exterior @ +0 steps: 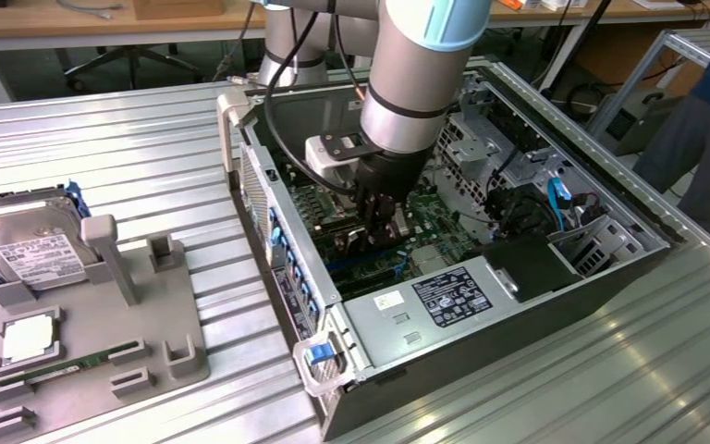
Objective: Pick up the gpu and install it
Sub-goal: 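Insert the gpu into the slot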
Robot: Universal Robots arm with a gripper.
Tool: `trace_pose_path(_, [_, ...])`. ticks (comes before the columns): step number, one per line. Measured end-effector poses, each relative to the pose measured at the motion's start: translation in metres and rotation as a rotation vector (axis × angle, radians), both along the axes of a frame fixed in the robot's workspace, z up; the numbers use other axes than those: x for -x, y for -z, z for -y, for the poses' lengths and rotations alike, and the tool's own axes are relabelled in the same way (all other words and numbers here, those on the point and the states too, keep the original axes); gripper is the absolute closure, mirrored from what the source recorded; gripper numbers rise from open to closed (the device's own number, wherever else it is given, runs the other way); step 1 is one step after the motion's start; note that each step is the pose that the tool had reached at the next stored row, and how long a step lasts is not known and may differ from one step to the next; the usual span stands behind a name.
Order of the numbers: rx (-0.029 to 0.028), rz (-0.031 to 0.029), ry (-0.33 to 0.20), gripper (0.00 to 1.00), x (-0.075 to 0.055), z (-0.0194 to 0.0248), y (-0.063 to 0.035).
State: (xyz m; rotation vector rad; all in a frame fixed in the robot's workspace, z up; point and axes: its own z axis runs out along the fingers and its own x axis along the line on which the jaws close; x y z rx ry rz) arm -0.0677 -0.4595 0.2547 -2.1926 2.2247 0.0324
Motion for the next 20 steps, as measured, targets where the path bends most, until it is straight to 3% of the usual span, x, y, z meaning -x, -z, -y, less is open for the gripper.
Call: trace_pose_path(20, [0.0001, 0.0, 0.0, 0.73, 0.0006, 0.0, 0.0011])
